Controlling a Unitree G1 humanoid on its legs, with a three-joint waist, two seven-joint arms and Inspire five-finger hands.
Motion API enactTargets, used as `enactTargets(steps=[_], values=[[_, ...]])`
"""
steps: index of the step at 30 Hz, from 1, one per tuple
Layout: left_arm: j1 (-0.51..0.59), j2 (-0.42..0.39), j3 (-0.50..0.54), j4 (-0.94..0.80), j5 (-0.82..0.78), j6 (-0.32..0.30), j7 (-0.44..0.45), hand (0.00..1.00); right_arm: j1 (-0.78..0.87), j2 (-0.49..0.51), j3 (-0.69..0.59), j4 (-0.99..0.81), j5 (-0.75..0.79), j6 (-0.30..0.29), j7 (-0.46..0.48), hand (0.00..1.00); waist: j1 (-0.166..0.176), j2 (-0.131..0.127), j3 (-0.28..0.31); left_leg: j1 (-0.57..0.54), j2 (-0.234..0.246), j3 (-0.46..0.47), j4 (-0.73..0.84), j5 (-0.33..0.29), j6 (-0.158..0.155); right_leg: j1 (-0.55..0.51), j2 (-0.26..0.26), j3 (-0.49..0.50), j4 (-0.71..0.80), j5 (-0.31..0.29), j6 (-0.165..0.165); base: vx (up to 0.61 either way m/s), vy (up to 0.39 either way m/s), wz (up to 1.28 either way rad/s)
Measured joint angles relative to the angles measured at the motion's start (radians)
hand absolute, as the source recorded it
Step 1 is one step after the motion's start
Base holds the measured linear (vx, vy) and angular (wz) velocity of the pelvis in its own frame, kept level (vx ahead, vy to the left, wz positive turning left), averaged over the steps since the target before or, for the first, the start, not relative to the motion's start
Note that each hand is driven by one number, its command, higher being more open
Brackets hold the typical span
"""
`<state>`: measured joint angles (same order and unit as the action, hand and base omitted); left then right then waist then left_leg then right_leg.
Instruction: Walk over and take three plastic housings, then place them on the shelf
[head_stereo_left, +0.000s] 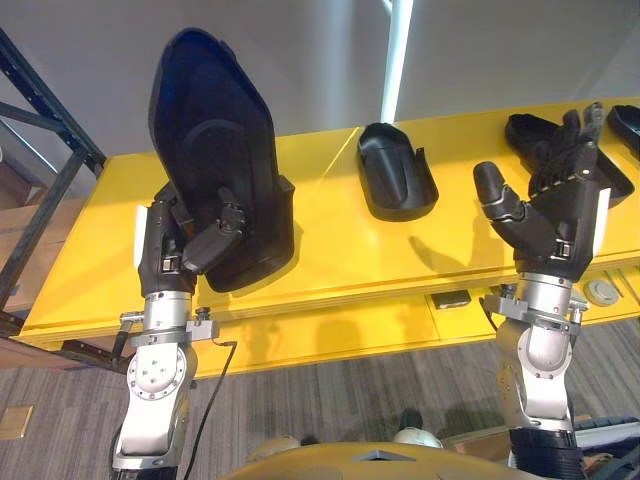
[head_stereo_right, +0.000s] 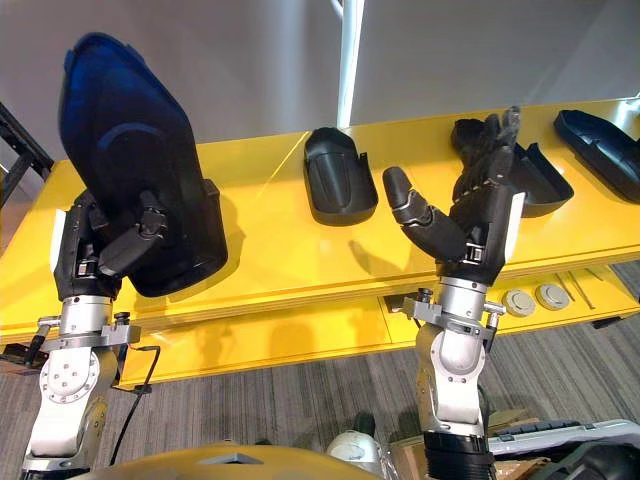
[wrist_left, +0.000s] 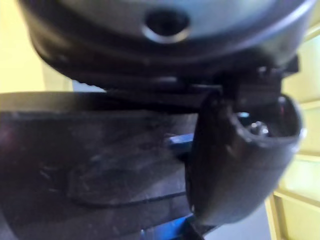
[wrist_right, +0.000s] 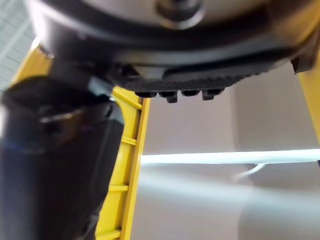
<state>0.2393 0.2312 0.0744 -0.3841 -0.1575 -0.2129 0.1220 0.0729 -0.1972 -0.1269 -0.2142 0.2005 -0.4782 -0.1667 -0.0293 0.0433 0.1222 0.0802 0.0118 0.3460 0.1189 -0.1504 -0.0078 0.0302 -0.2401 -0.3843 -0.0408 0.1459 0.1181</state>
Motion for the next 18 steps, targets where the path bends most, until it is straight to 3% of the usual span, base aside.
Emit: enactTargets(steps=[6, 14, 18], values=[[-0.063, 0.002, 0.000, 0.022, -0.161, 0.102, -0.002, 0.00, 0.014, 0.000, -0.002, 0.001, 0.001, 0.046, 0.004, 1.00, -0.006, -0.003, 0.002, 0.013, 0.007, 0.017, -0.002, -0.008, -0.012, 0.009, 0.011, 0.008, -0.015, 0.003, 0.000, 0.02, -0.019, -0.07], [-0.254, 0.069, 0.023, 0.360, -0.374, 0.210, 0.039, 0.00, 0.056, -0.004, 0.002, 0.053, 0.003, 0.059, 0.092, 1.00, -0.042, -0.014, 0.009, 0.014, 0.022, 0.068, 0.001, -0.016, -0.024, -0.004, 0.031, 0.056, -0.035, 0.015, -0.009, -0.06, -0.021, -0.18], [-0.385, 0.120, 0.046, 0.522, -0.467, 0.221, 0.042, 0.00, 0.080, -0.013, 0.020, 0.100, 0.000, 0.078, 0.108, 1.00, -0.062, -0.014, 0.010, 0.009, 0.036, 0.088, 0.007, -0.019, -0.030, -0.018, 0.046, 0.073, -0.035, 0.015, -0.013, -0.04, -0.042, -0.15]])
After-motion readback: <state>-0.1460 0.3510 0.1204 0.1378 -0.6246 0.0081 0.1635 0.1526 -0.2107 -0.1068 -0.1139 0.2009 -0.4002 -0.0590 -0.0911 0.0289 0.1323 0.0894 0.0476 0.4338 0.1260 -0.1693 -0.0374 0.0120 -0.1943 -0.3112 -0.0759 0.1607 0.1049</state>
